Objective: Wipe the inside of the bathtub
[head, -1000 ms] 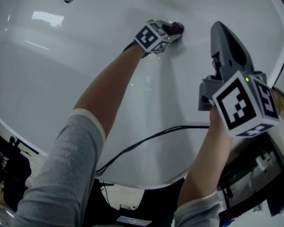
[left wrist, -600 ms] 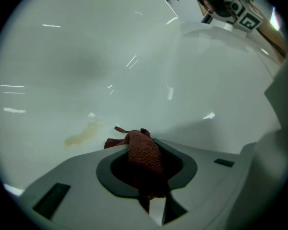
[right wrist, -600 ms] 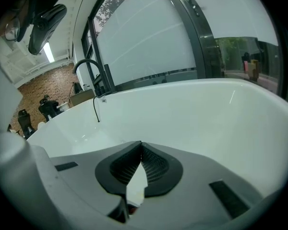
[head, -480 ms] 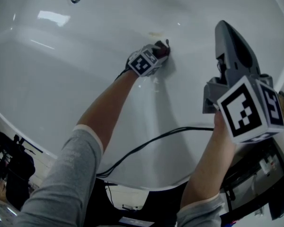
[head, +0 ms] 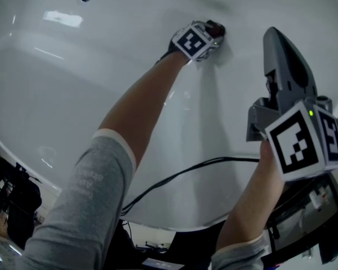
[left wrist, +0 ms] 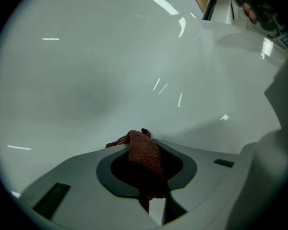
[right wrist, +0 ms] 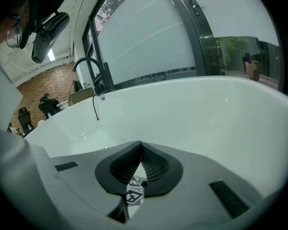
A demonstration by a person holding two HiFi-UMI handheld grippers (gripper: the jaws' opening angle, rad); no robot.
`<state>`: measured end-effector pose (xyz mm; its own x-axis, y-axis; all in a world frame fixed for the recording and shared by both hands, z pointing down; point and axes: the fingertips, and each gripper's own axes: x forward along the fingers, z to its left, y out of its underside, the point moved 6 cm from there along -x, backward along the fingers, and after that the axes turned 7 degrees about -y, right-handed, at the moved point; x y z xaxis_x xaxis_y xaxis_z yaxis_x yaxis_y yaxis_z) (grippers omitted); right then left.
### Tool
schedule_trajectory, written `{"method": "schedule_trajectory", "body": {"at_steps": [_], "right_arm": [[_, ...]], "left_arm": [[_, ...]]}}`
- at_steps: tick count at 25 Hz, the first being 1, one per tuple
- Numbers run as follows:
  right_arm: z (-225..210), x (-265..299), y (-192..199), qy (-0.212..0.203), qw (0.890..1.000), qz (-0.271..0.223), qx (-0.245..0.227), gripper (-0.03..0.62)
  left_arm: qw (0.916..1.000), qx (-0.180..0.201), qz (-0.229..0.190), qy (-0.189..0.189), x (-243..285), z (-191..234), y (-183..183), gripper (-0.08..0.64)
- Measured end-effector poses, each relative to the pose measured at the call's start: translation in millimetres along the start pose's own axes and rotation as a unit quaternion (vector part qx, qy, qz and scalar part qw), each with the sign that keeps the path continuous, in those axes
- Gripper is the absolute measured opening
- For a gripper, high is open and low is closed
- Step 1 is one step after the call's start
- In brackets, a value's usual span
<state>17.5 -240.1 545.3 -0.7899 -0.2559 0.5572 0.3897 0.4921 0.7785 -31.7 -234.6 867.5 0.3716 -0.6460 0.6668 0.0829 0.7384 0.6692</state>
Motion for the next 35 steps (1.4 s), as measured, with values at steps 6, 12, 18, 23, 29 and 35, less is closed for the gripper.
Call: {"method": "schedule_trajectory", "body": {"at_steps": [6, 12, 18, 23, 29, 35], "right_arm": [[-3.6, -1.2, -6.6, 0.001, 1.000, -0.003, 0.005, 0.006], [1.5, 4.3, -16.4, -0.006, 1.000, -0.011, 0.004, 0.006], [6.4, 8.8, -13.9, -0.017, 1.000, -0.004, -0.006, 0.006], [5.8, 7.5, -11.1, -0.011, 1.000, 0.000, -0.003, 0.006], [8.0, 9.1, -12.1, -0.019, 1.000, 0.005, -0.009, 0.006], [9.6, 7.9, -13.6, -0.010, 1.000, 0.006, -0.005, 0.006]], "left_arm": [[0.9985, -0.037, 0.016, 0.036, -23.2, -23.8, 37.7, 0.080], [0.9958, -0.013, 0.090, -0.013, -48.0, -32.5, 125.3, 0.081], [0.9905, 0.051, 0.108, -0.067, -33.3, -7.2, 106.8, 0.087], [0.9881, 0.051, 0.113, -0.090, -11.4, 21.9, 62.3, 0.087], [0.9858, 0.059, 0.124, -0.097, -20.6, 29.0, 71.0, 0.087], [0.9862, 0.019, 0.120, -0.113, -65.6, 26.1, 125.4, 0.087]]}}
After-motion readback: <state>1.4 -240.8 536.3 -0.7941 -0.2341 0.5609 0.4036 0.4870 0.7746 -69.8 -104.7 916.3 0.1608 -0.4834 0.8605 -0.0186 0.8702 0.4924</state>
